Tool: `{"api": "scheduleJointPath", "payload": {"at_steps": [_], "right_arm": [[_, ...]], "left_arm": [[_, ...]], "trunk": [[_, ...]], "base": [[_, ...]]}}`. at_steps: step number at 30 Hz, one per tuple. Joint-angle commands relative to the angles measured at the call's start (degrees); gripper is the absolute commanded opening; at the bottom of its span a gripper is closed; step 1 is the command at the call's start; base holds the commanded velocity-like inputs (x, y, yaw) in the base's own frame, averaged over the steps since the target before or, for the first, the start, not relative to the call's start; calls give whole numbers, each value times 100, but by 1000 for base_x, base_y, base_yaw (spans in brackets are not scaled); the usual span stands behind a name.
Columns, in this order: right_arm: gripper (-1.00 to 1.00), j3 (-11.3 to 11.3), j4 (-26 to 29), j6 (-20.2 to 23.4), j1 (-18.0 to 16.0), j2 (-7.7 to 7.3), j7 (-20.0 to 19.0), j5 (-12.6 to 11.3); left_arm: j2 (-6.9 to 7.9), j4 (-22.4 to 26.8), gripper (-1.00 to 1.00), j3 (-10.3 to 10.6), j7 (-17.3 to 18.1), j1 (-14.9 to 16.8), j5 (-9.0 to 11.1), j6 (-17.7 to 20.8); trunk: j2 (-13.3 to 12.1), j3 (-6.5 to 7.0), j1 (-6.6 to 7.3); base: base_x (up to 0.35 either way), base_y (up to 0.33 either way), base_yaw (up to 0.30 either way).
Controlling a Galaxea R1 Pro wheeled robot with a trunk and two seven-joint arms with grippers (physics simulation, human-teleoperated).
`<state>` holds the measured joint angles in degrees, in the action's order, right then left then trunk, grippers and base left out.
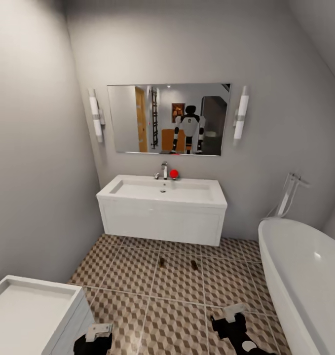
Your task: Take the four mousetraps from the cabinet in the bathroom and place them on the bathroom floor. Make sure all four end up on the same floor surface, and ensure that at least two of them are either under or directly next to the same bathroom sink.
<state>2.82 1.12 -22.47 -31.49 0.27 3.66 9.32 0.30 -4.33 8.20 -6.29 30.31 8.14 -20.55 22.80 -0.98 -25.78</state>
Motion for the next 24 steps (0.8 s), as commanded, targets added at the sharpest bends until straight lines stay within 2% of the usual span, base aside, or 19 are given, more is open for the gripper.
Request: {"api": "scheduleJointPath", "payload": {"at_steps": [1, 24], "right_arm": [[100, 26, -6, -11, -5, 0, 38, 35], [100, 26, -6, -11, -2, -1, 38, 35]], "left_arm": [[-3, -24, 100, 50, 1, 10, 54, -37], [-3, -24, 100, 50, 5, 2, 54, -19]], "trunk": [[12, -10, -1], [12, -10, -1]], "base": [[-288, 0, 226], [-291, 0, 210]]}}
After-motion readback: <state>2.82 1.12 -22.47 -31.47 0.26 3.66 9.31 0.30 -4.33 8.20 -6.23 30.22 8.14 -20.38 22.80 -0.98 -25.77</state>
